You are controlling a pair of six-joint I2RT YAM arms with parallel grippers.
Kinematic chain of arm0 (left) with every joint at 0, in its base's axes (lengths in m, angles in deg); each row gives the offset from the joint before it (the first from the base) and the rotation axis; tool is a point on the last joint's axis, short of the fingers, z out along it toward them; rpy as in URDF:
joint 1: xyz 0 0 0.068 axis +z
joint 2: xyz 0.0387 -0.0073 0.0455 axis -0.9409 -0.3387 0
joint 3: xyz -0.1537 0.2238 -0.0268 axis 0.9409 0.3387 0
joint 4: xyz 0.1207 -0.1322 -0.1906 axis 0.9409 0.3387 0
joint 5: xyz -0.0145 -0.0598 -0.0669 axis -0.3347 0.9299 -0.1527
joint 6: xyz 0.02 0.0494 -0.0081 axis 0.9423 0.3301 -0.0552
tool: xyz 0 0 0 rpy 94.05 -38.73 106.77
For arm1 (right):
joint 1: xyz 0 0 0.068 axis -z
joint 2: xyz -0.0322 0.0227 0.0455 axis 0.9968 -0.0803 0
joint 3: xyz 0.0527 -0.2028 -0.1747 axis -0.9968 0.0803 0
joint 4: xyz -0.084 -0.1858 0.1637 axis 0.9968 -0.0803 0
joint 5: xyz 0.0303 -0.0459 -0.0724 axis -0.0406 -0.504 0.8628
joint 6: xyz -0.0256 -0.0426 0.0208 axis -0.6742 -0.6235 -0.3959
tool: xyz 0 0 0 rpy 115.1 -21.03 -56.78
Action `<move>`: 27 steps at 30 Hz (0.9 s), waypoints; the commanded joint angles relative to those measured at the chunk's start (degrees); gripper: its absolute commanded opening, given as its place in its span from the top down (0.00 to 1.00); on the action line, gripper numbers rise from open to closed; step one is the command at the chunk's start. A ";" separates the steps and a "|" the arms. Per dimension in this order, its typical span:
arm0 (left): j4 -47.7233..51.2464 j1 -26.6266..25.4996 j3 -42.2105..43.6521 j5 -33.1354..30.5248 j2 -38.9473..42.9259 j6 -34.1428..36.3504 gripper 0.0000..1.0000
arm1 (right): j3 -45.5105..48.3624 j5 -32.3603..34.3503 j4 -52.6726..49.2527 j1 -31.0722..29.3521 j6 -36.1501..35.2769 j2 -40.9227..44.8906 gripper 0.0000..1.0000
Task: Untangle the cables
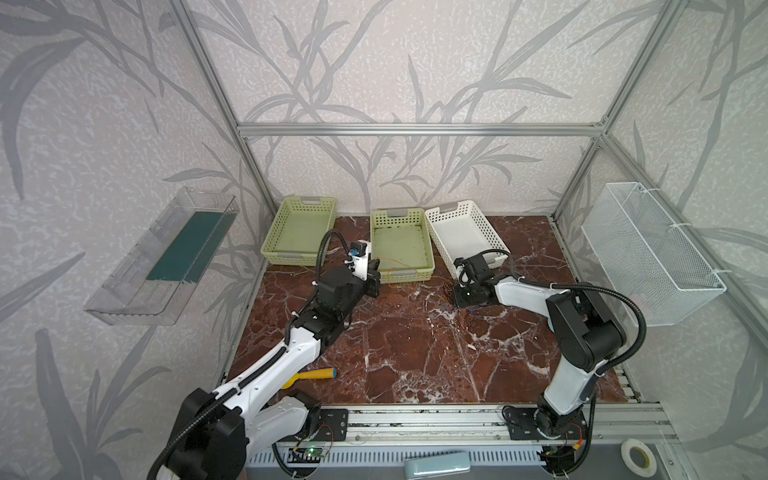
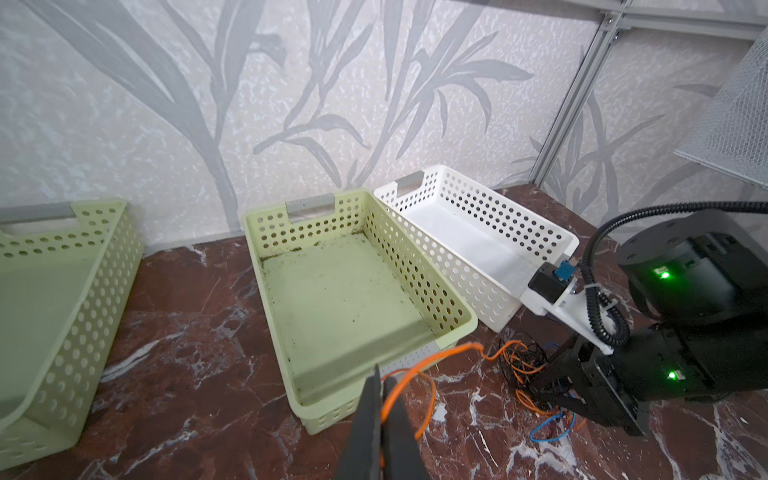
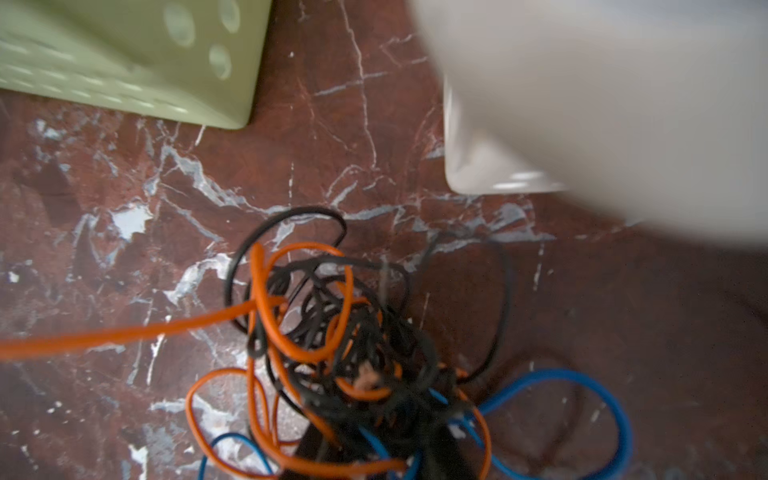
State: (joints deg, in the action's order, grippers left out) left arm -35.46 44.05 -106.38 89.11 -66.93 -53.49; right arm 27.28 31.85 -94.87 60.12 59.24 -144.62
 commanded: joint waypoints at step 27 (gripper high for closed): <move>20.67 9.99 -32.15 -6.43 3.04 11.78 1.00 | 3.89 -3.21 -1.10 0.14 -1.28 -2.60 1.00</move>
State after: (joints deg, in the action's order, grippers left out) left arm -17.21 53.08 -134.79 84.04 -64.09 -44.86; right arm 28.70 29.81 -92.18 60.60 57.87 -144.73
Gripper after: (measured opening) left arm 0.053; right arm 0.088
